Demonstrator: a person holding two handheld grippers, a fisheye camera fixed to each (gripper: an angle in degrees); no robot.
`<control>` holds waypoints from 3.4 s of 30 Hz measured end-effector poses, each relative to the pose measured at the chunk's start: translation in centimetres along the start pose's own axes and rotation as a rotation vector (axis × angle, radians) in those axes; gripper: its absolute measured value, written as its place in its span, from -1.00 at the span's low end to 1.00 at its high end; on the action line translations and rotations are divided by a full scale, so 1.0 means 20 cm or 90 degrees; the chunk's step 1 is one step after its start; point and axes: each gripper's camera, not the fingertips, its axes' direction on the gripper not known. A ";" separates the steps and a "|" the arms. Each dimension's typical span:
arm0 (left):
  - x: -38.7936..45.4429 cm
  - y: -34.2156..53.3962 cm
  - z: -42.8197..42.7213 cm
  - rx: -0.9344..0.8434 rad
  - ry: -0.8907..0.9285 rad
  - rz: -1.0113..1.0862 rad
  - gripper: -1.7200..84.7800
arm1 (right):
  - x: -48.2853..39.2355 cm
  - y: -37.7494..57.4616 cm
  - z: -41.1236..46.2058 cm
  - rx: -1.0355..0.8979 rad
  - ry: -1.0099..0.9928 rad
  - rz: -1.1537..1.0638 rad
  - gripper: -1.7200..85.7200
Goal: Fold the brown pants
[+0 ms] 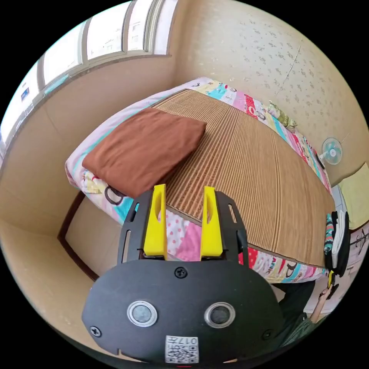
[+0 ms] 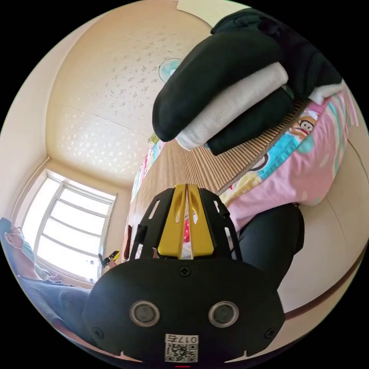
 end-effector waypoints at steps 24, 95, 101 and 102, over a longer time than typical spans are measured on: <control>0.94 0.13 -0.24 0.008 0.738 0.126 -0.98 | -0.25 0.10 0.60 -0.126 -0.116 -0.030 -0.95; 2.19 0.64 0.51 -0.045 0.577 0.069 -0.86 | -0.65 0.17 1.21 -0.180 0.265 -0.261 -0.75; 3.14 0.90 -0.24 0.020 0.751 0.545 -0.88 | -0.87 0.40 1.42 -0.216 0.006 -0.401 -0.51; 3.23 0.97 -0.29 0.003 0.766 0.612 -0.87 | -0.91 0.42 1.51 -0.240 -0.023 -0.409 -0.48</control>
